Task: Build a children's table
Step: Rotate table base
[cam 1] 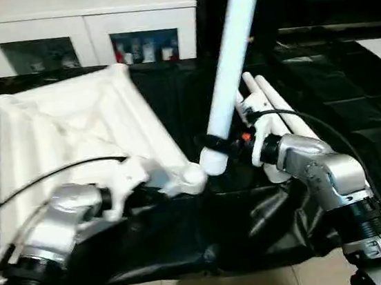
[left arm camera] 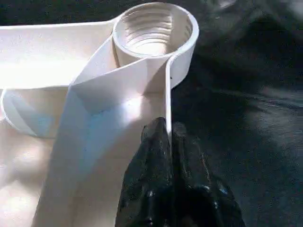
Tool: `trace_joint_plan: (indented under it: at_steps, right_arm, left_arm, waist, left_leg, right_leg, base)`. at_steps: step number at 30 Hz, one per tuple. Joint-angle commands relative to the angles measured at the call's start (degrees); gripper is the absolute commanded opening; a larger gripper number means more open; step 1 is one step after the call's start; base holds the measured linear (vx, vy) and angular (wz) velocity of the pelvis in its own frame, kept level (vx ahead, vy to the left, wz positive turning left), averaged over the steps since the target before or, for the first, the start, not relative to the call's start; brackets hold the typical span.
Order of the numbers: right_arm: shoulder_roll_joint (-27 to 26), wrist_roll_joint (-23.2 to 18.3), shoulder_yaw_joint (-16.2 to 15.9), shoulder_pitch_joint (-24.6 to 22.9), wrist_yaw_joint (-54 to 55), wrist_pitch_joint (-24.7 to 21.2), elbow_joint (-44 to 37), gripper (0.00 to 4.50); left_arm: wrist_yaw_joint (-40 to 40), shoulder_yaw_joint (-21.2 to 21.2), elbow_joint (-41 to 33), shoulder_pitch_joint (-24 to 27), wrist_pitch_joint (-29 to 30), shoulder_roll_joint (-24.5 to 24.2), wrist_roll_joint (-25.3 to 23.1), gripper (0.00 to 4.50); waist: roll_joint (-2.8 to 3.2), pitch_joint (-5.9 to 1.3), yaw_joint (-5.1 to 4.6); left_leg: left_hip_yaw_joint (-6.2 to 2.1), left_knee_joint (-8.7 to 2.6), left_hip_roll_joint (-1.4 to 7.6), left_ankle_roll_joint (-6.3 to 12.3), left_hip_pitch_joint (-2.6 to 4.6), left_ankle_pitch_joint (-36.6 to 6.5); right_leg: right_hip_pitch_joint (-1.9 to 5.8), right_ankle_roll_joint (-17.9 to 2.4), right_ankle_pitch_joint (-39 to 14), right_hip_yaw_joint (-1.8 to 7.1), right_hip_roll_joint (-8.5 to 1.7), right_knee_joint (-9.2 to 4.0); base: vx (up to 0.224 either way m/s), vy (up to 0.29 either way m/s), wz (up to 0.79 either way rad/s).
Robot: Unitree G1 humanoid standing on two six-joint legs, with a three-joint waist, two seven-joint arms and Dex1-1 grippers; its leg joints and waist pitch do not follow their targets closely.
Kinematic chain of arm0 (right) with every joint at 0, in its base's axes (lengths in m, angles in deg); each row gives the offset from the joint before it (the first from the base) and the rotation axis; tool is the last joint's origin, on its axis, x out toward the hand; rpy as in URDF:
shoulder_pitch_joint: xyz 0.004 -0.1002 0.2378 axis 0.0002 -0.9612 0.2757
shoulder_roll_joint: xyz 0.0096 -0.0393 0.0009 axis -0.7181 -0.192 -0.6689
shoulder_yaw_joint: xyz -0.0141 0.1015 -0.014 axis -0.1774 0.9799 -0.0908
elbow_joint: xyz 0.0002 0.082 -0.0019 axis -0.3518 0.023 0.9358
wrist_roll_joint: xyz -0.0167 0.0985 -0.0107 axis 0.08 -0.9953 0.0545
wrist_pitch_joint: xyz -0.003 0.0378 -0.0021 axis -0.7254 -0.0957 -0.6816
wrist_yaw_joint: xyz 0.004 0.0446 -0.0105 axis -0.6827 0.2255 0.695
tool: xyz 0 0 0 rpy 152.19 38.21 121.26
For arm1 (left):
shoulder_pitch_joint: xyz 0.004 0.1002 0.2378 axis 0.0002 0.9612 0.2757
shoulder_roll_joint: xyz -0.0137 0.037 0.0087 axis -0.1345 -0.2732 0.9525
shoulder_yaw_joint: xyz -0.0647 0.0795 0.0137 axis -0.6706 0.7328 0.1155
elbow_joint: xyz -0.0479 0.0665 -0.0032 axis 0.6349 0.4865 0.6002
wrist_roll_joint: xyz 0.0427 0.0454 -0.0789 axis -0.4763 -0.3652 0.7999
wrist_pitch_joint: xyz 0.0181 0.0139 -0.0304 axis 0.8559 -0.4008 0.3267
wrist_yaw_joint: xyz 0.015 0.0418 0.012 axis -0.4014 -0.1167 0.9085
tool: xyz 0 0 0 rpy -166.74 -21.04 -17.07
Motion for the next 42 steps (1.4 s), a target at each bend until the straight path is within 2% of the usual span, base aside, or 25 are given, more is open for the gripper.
trace_joint_plan:
  at_steps: [1, 5, 7, 8, 9, 14, 18, 22, 26, 30, 35, 39, 42]
  right_arm:
    - [0.3, 0.3, 0.3, 1.2, -0.3, -0.5, 0.1, 1.87]
    - [0.4, 2.1, -1.9, 2.7, -1.2, -1.3, 1.8, 1.87]
    - [0.5, 2.6, -2.4, 2.9, -1.2, -1.1, 2.2, 1.87]
    - [0.9, 3.2, -3.3, 3.0, -1.5, -1.3, 2.9, 1.87]
    - [1.0, 3.3, -3.5, 3.1, -1.6, -1.4, 3.0, 1.87]
    - [1.2, 4.3, -4.1, 3.1, -2.0, -0.9, 4.0, 1.87]
    - [-0.5, 4.4, -3.3, 4.1, -1.1, 0.1, 6.9, 1.87]
    - [-1.4, 5.1, -3.9, 5.1, -0.8, 1.3, 9.8, 1.87]
    - [-2.3, 5.2, -3.4, 5.3, -0.9, 1.6, 11.0, 1.87]
    - [-2.9, 6.1, -3.1, 5.8, -0.7, 3.5, 14.3, 1.87]
    - [-3.0, 7.1, -2.8, 6.3, -0.2, 5.6, 17.0, 1.87]
    - [-3.6, 6.8, -2.1, 6.7, -0.4, 6.2, 19.1, 1.87]
    - [-4.0, 6.4, -1.9, 6.8, -1.2, 6.3, 20.0, 1.87]
  left_arm:
    - [-0.2, 2.3, 0.7, 1.1, 0.2, 2.4, 0.9, 0.00]
    - [-1.6, 2.2, 1.3, 0.0, 1.2, 3.7, -0.5, 0.00]
    - [-1.7, 2.0, 1.3, -0.1, 1.6, 3.8, -0.7, 0.00]
    - [-2.2, 1.9, 1.8, -0.5, 2.1, 4.0, -1.2, 0.00]
    - [-2.3, 1.9, 1.9, -0.6, 2.1, 4.0, -1.3, 0.00]
    - [-2.3, 1.4, 1.7, -0.6, 3.0, 4.2, -1.4, 0.00]
    - [-1.2, 1.5, 0.7, -0.3, 3.3, 3.8, -1.4, 0.00]
    - [-1.1, 1.4, 1.2, -0.4, 3.2, 3.6, -1.6, 0.00]
    - [-1.0, 1.3, 0.5, -0.3, 3.7, 3.5, -1.5, 0.00]
    - [-0.8, 1.2, 0.3, -0.1, 4.0, 3.5, -1.6, 0.00]
    - [-0.8, 1.2, 0.2, -0.2, 4.2, 3.5, -1.5, 0.00]
    - [-0.4, 1.1, 0.2, -0.3, 4.4, 3.5, -1.5, 0.00]
    - [-0.4, 1.1, 0.4, -0.4, 4.4, 3.5, -1.5, 0.00]
  waist:
    - [-0.12, -3.10, -0.20]
    - [-0.47, -3.05, -0.39]
    - [-0.34, -3.14, -0.36]
    - [-0.72, -3.12, -0.46]
    - [-0.53, -3.12, -0.29]
    - [-0.57, -3.21, -0.32]
    - [-0.41, -3.19, -0.44]
    - [-0.35, -3.20, -0.60]
    - [-0.38, -3.17, -0.58]
    - [-0.40, -3.07, -0.67]
    - [-0.31, -3.14, -0.72]
    - [-0.15, -3.13, -0.73]
    - [-0.09, -3.00, -0.82]
  left_leg:
    - [-0.93, -4.34, 3.19, -1.49, 1.81, -13.7]
    - [-0.96, -4.45, 3.24, -2.06, 1.96, -14.9]
    - [-1.07, -4.48, 3.17, -1.95, 1.69, -14.0]
    - [-0.97, -4.47, 3.18, -1.80, 1.68, -13.9]
    - [-0.94, -4.39, 3.16, -1.62, 1.76, -13.4]
    - [-1.00, -4.38, 3.09, -1.09, 1.41, -11.9]
    - [-1.00, -4.38, 3.13, -1.31, 1.48, -12.7]
    - [-1.01, -4.43, 3.17, -1.46, 1.58, -13.3]
    - [-1.03, -4.55, 3.19, -1.49, 1.52, -13.3]
    - [-1.04, -4.60, 3.20, -1.91, 1.62, -14.9]
    - [-1.04, -4.62, 3.20, -1.81, 1.56, -14.2]
    - [-1.04, -4.66, 3.21, -1.65, 1.58, -14.4]
    - [-1.13, -4.80, 3.25, -1.90, 1.59, -15.7]
  right_leg:
    - [1.02, -10.6, -10.4, 2.74, -4.95, -5.05]
    - [0.81, -9.9, -12.8, 2.75, -4.98, -5.28]
    - [0.95, -9.6, -12.7, 2.72, -5.08, -5.28]
    - [0.91, -9.5, -12.4, 2.72, -4.96, -5.30]
    - [0.83, -9.5, -12.1, 2.75, -5.01, -5.28]
    - [1.05, -9.4, -10.0, 2.65, -4.95, -5.09]
    - [0.93, -9.7, -11.4, 2.69, -5.05, -5.25]
    - [0.85, -10.2, -10.9, 2.67, -5.01, -5.20]
    - [0.91, -9.9, -10.8, 2.68, -4.98, -5.15]
    - [0.78, -9.8, -13.2, 2.73, -5.14, -5.43]
    - [0.79, -10.0, -11.9, 2.73, -5.06, -5.32]
    - [0.80, -10.4, -10.9, 2.73, -4.98, -5.23]
    - [0.77, -10.3, -12.6, 2.74, -5.02, -5.40]
  base:
    - [0.000, 0.000, 0.00]
    - [0.000, 0.000, 0.00]
    - [0.000, 0.000, 0.00]
    - [0.000, 0.000, 0.00]
    - [0.000, 0.000, 0.00]
    - [0.000, 0.000, 0.00]
    - [0.000, 0.000, 0.00]
    - [0.000, 0.000, 0.00]
    - [0.000, 0.000, 0.00]
    - [0.000, 0.000, 0.00]
    - [0.000, 0.000, 0.00]
    - [0.000, 0.000, 0.00]
    - [0.000, 0.000, 0.00]
